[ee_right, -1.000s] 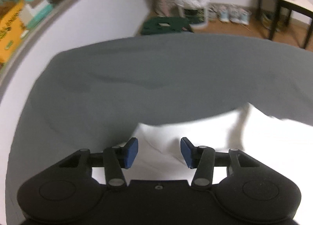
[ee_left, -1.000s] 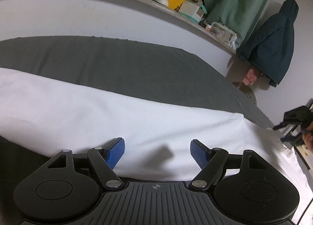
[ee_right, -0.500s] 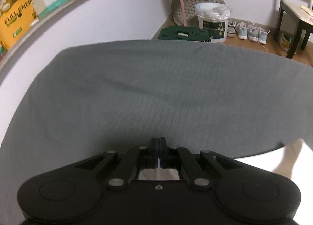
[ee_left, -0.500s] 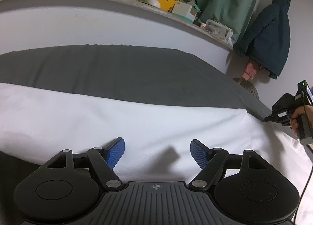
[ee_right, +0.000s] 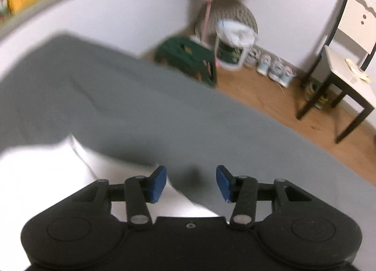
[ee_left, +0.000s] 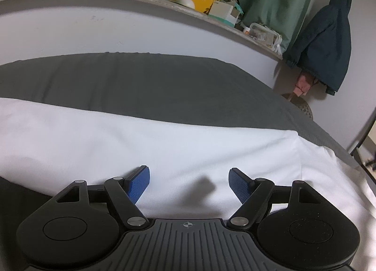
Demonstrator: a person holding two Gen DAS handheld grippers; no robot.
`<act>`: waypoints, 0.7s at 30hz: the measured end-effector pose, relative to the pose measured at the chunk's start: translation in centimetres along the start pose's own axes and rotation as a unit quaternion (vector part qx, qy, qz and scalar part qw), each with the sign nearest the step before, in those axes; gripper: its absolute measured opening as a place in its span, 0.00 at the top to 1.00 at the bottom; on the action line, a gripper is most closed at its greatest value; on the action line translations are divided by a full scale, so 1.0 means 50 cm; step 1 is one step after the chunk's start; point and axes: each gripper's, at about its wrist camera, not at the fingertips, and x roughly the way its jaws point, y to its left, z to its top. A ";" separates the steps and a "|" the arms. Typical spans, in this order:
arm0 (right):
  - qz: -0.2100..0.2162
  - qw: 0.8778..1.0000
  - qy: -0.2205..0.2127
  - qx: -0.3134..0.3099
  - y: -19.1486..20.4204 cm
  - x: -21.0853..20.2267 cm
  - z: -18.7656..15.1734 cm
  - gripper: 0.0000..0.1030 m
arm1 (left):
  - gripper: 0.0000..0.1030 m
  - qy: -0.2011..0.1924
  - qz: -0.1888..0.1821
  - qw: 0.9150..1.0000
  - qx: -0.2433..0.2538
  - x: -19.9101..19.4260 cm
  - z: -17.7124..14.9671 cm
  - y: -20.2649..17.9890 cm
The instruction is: Fold clothes
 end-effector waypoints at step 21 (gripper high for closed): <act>-0.031 0.993 -0.075 0.085 0.022 -0.023 -0.095 0.71 | 0.17 -0.012 -0.006 1.000 0.007 -0.009 -0.005 -0.005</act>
